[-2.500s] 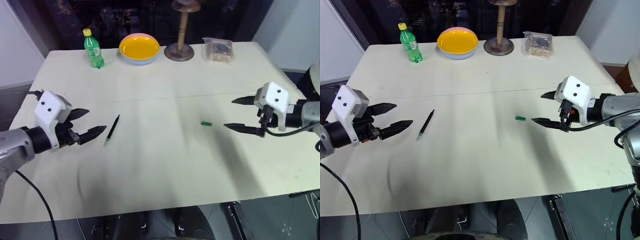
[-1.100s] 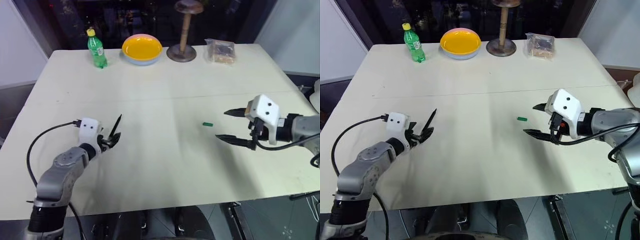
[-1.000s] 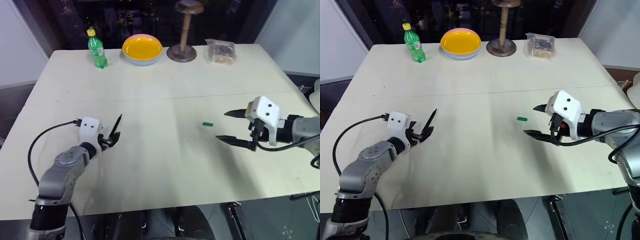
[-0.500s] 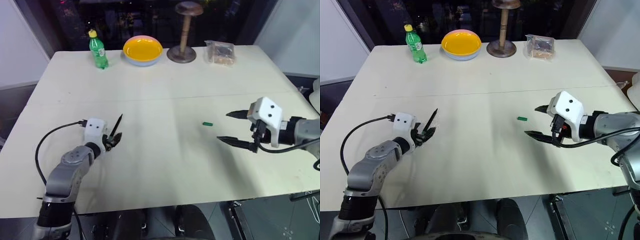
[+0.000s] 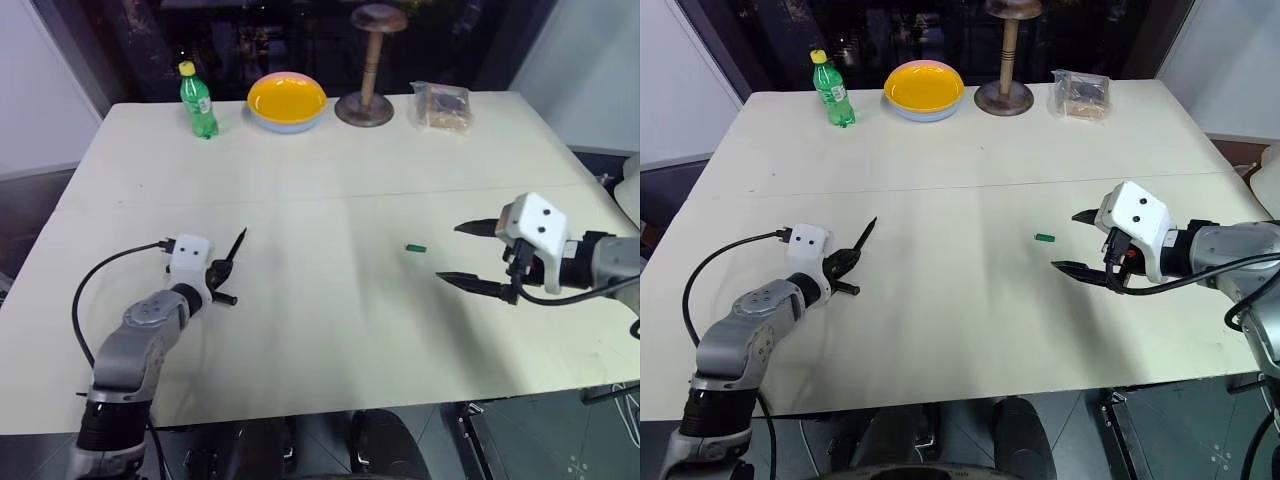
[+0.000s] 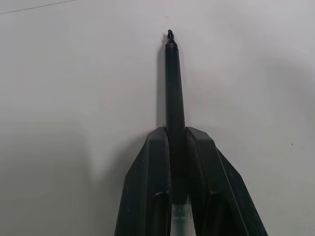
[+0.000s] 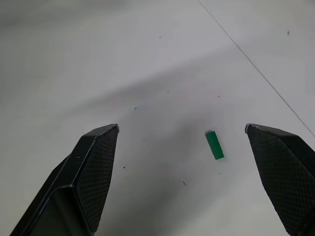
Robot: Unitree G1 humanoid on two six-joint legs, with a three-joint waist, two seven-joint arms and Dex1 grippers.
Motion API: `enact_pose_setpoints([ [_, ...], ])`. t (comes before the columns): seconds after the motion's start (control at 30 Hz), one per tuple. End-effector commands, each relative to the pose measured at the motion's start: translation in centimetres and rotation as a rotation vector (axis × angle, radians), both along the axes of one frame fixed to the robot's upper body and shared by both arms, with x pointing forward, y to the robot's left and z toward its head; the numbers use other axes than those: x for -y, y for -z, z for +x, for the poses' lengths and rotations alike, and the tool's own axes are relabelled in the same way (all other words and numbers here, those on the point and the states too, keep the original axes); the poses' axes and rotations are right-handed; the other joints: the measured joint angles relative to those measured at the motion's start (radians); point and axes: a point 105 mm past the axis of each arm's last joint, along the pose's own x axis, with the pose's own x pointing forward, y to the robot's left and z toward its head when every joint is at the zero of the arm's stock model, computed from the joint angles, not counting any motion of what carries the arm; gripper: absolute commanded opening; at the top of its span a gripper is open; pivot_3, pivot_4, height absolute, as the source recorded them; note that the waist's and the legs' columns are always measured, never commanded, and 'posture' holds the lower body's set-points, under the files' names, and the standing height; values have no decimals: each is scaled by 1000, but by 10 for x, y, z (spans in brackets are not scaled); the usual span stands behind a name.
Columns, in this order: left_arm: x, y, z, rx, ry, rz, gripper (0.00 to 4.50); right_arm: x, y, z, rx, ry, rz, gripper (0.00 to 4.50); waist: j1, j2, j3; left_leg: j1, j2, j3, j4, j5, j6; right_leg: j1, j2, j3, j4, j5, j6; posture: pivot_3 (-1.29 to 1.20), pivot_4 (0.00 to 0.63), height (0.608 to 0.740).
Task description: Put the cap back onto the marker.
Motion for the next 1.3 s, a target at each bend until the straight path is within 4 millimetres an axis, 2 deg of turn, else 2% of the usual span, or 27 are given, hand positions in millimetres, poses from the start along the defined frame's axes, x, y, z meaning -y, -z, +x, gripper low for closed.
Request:
enact_pose_setpoints([
  [0.03,9,-12,-2,28,82,1,30,2,-9,8,71,23,42,4294,3,0,0,0,0,0,0,0,0,0,0,0,0,0,0,0,150,740],
  [0.13,19,-34,-3,71,168,4,30,6,-1,19,80,50,68,4294,6,-1,1,-1,0,0,0,0,0,-1,0,0,0,0,0,0,150,740],
  [0.3,34,-74,-16,121,357,-4,30,8,16,39,94,73,130,4294,11,-2,1,-1,0,0,0,0,-1,-1,0,0,0,0,0,0,150,740],
  [0.4,37,-99,-28,140,488,33,30,10,25,58,109,95,172,4294,5,-2,1,-1,0,1,0,0,-1,-2,1,0,0,0,0,0,150,740],
  [0.53,35,-120,-38,138,596,81,30,13,40,76,103,108,185,4294,-4,-2,2,-1,0,1,0,1,-2,-2,3,-1,2,0,1,0,150,740],
  [0.7,36,-134,-46,125,671,111,30,16,56,90,82,106,188,4294,-11,-2,2,-1,0,1,0,2,-2,-2,5,-1,2,2,5,0,150,740],
  [0.9,34,-143,-48,127,679,136,30,16,78,101,48,112,195,4294,-14,-2,2,-1,0,1,0,4,-5,-2,7,-1,2,2,6,0,150,740],
  [1.3,29,-147,-50,117,659,163,30,12,106,108,-7,119,213,4294,-16,-2,2,0,1,1,0,5,-9,-1,7,-1,3,2,6,0,150,740],
])
